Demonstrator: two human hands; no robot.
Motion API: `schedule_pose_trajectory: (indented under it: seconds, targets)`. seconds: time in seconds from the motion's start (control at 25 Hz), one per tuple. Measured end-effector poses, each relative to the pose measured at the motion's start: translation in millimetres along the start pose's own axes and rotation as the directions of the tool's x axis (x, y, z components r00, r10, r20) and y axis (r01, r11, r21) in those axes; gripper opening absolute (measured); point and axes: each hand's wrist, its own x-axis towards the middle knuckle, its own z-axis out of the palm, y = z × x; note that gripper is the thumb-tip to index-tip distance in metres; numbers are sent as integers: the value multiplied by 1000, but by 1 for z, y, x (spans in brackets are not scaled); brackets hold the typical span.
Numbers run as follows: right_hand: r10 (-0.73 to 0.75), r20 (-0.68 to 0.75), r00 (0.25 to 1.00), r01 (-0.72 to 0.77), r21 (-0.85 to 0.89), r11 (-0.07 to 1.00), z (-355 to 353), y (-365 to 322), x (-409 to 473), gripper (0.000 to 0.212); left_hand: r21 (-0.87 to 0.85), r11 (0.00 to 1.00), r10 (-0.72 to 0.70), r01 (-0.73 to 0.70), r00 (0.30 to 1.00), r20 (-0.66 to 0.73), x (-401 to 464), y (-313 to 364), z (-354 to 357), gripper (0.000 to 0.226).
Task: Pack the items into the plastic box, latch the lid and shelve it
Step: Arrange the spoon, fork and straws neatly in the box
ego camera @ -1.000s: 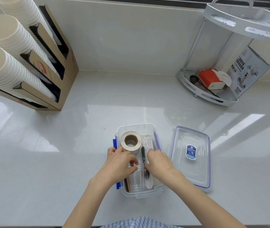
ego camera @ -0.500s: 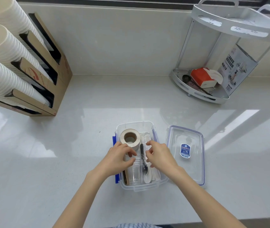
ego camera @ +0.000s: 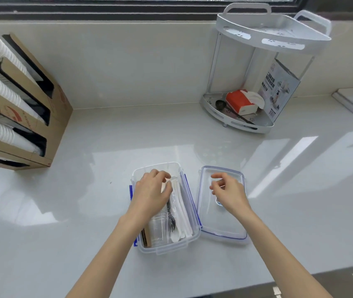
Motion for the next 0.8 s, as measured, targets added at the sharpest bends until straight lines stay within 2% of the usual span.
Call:
schedule_pose_trajectory:
  seconds: [0.08, 0.16, 0.24, 0.32, 0.4, 0.56, 0.68, 0.8]
  targets:
    - [58, -21, 998, -60, -73, 996, -14, 16, 2, 29, -80, 996, 48, -42, 996, 81, 10, 20, 11, 30]
    - [114, -43, 993, -119, -151, 981, -24, 31, 4, 32, -89, 993, 93, -78, 979, 183, 18, 42, 27, 34]
    - [164, -40, 986, -169, -262, 950, -30, 44, 4, 38, -15, 994, 108, -109, 954, 278, 22, 60, 44, 39]
    - [219, -25, 975, -214, -353, 911, -32, 53, 3, 44, 144, 978, 92, -151, 933, 348, 23, 70, 60, 42]
    - [265, -19, 964, -251, -386, 887, -32, 61, 2, 44, 250, 953, 64, -169, 922, 381, 23, 75, 73, 41]
    - [312, 0, 950, -283, -423, 861, -30, 71, 3, 40, 397, 911, -72, -113, 903, 423, 24, 74, 93, 43]
    - [315, 2, 949, -288, -400, 870, -30, 76, 4, 36, 467, 880, -139, -81, 898, 418, 22, 73, 104, 52]
    - [312, 2, 950, -291, -354, 889, -29, 79, 5, 34, 493, 865, -156, -88, 888, 432, 22, 75, 107, 51]
